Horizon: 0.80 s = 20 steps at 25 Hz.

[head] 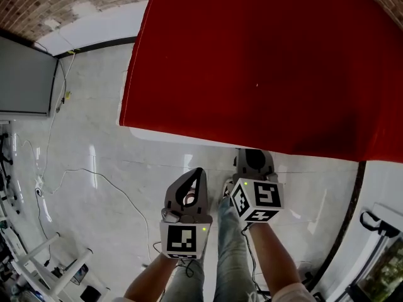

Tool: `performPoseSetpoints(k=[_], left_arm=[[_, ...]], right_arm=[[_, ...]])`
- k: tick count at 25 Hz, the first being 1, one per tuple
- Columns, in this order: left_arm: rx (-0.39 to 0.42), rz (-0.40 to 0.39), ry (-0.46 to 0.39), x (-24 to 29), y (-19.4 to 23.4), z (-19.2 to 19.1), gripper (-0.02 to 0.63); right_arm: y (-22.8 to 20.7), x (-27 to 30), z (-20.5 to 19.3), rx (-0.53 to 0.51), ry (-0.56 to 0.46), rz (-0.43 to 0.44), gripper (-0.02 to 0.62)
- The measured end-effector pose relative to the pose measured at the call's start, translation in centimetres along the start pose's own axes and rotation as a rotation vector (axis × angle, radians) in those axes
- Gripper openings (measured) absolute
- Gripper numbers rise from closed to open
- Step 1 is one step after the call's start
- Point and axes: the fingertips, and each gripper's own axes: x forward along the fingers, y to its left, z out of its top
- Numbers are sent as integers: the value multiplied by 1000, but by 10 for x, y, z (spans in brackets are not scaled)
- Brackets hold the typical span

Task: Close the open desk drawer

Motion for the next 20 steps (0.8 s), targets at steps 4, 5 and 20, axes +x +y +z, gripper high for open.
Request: performPoseSetpoints(k=[4, 5, 20], left_arm=[[-26, 8, -12, 1, -1, 1, -2], [-24, 8, -12, 2, -1, 1, -2], [-27, 3, -26, 6, -8, 7, -2]], right_arm=[[-2, 5, 3, 12, -4, -4, -2], [-2, 6, 3, 12, -5, -6, -2], [-6, 19, 11, -20, 17, 1, -2]])
